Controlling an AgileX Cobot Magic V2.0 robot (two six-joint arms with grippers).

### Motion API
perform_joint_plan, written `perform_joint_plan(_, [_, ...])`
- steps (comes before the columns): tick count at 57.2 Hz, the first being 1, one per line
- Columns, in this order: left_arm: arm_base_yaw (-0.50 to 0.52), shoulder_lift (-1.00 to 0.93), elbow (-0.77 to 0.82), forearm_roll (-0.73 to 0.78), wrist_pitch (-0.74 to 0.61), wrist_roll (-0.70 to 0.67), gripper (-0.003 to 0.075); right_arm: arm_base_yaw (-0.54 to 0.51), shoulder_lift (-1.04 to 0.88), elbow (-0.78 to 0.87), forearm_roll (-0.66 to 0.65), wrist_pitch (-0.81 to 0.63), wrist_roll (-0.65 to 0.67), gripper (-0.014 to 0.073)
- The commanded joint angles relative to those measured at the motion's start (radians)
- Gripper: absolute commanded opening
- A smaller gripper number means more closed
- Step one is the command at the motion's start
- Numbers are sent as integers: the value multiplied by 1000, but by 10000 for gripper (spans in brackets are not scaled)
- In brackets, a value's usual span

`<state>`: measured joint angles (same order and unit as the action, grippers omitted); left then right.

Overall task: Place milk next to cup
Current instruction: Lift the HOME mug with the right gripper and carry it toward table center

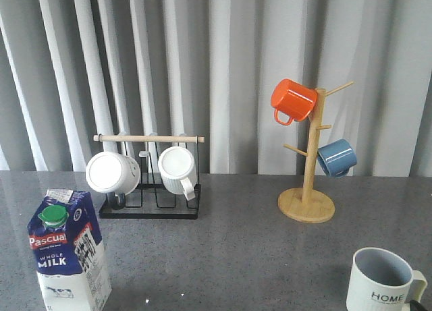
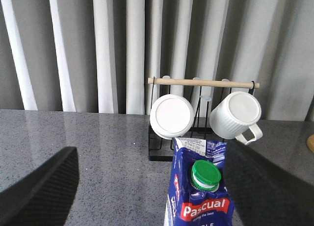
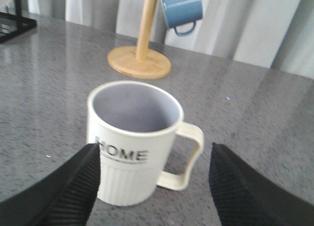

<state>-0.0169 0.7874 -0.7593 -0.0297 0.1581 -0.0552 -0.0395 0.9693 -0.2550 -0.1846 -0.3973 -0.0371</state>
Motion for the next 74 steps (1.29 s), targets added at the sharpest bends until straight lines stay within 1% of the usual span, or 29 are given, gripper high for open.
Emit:
perform_joint_plan(1, [-5, -1, -36, -10, -79, -10, 587, -54, 33, -22, -2, -86, 10, 472])
perform_joint_plan(5, [-5, -1, -36, -10, -79, -10, 587, -107, 54, -22, -24, -93, 43, 472])
perform_joint_plan(11, [-5, -1, -36, -10, -79, -10, 587, -172, 74, -22, -122, -133, 136, 472])
perform_joint_plan(17, [-5, -1, -36, -10, -79, -10, 587, -214, 100, -22, -198, -169, 233, 472])
perform_joint_plan(21, [-5, -1, -36, -10, -79, -10, 587, -233, 129, -22, -228, -198, 262, 472])
perform_joint_plan(31, [-5, -1, -36, -10, -79, -10, 587, -233, 213, -22, -262, -261, 242, 472])
perform_joint_plan(40, [-5, -1, -36, -10, -79, -10, 587, -233, 292, -22, -262, -315, 171, 472])
perform_joint_plan(46, [-5, -1, -36, -10, -79, -10, 587, -234, 343, -22, -243, -374, 126, 472])
perform_joint_plan(52, [-5, -1, -36, -10, -79, -10, 587, -234, 384, -22, -206, -424, 122, 472])
perform_joint_plan(69, [-5, -1, -36, -10, -79, -10, 587, -234, 454, -22, -201, -542, 65, 472])
perform_joint_plan(74, [-5, -1, -36, -10, -79, -10, 587, -234, 474, -22, -174, -586, 48, 472])
